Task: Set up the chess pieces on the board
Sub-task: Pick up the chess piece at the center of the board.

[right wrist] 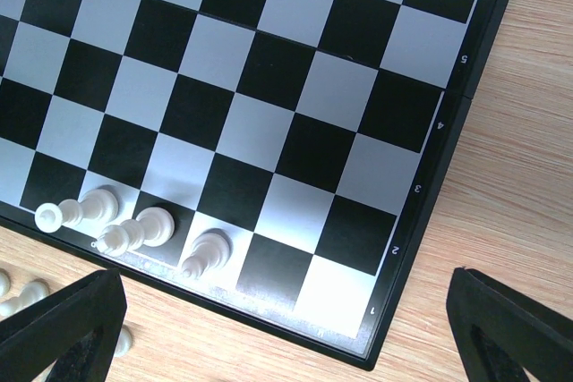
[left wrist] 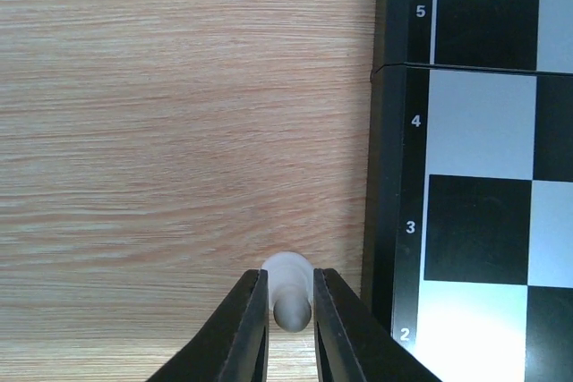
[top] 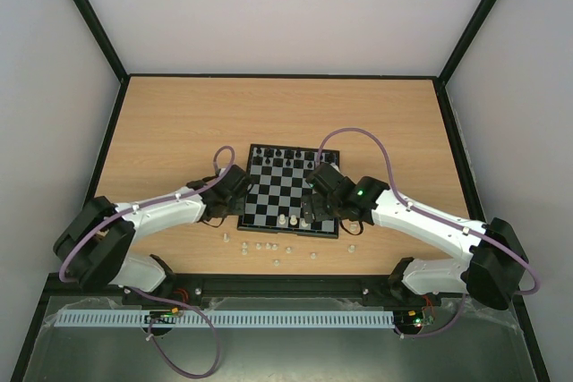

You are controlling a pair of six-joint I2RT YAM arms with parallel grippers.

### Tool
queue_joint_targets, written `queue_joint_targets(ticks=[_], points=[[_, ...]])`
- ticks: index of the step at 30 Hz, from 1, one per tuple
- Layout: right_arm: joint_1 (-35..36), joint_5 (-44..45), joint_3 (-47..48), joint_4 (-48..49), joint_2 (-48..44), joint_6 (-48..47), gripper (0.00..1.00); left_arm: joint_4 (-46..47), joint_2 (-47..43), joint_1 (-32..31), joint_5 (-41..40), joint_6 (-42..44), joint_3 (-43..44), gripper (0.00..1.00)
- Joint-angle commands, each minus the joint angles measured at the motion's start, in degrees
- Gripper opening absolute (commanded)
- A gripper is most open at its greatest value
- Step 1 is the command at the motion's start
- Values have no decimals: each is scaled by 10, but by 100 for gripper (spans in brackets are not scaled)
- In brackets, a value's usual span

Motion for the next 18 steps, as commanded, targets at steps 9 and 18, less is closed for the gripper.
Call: queue_joint_targets(ticks=[9,18], points=[[-3,1,-14,-5,-15,-6,99,-12,8,3,-15,3,11,8],[-3,2,-17,-4,-20,-5,99,-39,-20,3,-24,8,27,6]])
